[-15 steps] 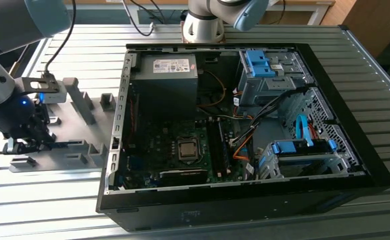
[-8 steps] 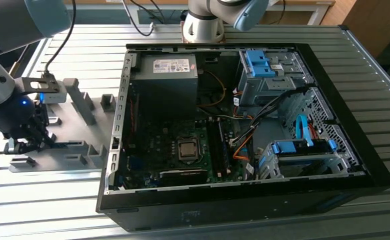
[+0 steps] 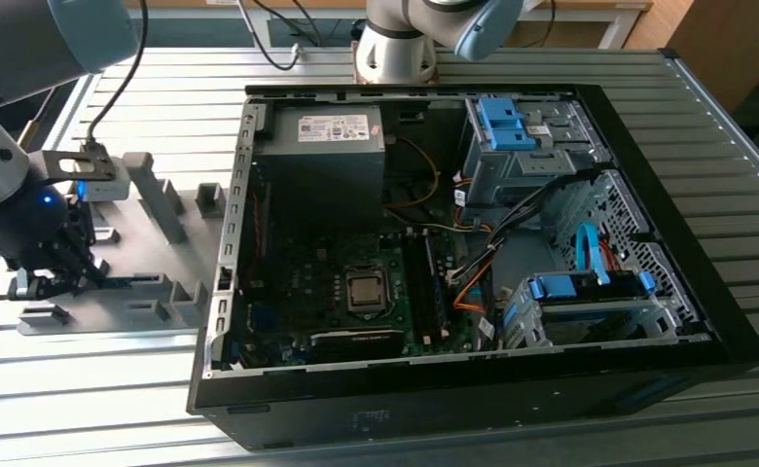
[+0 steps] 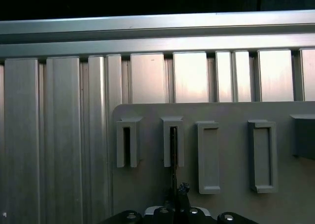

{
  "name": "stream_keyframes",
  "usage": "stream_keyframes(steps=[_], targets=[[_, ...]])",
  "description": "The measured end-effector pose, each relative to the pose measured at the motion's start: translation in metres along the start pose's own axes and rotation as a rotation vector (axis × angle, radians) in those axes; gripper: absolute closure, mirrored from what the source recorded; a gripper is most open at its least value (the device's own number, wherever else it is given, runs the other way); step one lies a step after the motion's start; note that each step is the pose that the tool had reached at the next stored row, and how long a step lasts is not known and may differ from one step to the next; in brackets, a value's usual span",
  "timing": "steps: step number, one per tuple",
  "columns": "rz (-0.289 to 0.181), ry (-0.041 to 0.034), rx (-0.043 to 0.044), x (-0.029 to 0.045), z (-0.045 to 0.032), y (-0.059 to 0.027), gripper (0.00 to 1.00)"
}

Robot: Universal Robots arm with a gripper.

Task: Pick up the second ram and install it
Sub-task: 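Pick up the second ram and move it above second insertion slot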

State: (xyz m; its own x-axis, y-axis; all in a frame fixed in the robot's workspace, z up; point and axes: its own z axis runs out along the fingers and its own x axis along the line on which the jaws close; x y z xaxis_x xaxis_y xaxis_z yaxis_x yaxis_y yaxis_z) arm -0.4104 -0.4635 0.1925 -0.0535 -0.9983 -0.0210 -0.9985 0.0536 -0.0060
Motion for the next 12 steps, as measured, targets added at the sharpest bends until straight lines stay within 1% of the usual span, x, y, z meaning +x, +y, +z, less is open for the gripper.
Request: stream_keyframes(steps=[6,12], targets=[[0.0,-0.0002,0.0004,0.0,-0.0004,-0.0001,0.86],[0.0,0.0,0.0001,-0.0002,-0.009,0.0,0.86]])
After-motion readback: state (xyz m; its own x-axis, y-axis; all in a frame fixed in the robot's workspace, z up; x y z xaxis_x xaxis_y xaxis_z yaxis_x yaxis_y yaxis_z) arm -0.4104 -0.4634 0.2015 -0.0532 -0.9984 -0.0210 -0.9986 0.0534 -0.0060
